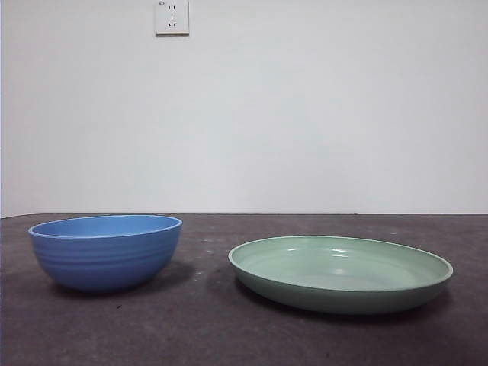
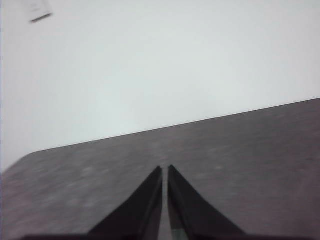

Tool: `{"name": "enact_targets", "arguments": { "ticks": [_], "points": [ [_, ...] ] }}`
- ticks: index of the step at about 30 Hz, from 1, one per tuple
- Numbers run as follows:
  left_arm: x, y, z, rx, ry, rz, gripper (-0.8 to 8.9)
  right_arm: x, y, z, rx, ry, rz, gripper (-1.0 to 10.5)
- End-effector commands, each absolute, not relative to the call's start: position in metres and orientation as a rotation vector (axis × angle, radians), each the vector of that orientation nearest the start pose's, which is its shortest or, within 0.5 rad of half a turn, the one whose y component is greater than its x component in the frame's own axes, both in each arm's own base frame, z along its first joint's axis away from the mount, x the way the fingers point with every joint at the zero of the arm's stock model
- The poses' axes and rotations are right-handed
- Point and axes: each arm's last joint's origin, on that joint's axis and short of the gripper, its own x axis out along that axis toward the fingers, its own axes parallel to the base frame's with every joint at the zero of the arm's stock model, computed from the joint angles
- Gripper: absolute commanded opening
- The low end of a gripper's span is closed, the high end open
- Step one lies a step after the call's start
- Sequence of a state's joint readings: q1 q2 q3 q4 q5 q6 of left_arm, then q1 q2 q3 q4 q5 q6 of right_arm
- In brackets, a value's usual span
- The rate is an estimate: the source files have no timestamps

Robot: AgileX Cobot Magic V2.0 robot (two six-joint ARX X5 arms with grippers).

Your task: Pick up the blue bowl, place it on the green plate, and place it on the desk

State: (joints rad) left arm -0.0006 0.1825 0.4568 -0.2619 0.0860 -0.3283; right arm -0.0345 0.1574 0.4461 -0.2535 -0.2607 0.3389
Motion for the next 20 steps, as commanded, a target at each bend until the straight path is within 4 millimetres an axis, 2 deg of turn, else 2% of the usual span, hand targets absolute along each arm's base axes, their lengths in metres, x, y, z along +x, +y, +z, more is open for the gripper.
{"name": "enact_targets", "arguments": {
  "ticks": [1,5,11,16,20],
  "points": [
    [0.075,-0.004,0.307,-0.343,0.000,-0.152,0.16,0.068,0.007,0.302,0.349,0.013,0.302,0.1],
    [0.081,-0.008,0.342,-0.345,0.061,-0.258,0.17,0.068,0.010,0.334,0.361,0.103,0.397,0.1],
    [0.092,-0.012,0.375,-0.318,0.203,-0.409,0.17,0.074,0.014,0.366,0.371,0.254,0.532,0.1],
    [0.099,-0.014,0.391,-0.260,0.347,-0.468,0.17,0.084,0.016,0.378,0.393,0.383,0.644,0.1],
    [0.103,-0.019,0.398,-0.205,0.449,-0.512,0.18,0.094,0.017,0.376,0.405,0.505,0.668,0.1]
  ]
}}
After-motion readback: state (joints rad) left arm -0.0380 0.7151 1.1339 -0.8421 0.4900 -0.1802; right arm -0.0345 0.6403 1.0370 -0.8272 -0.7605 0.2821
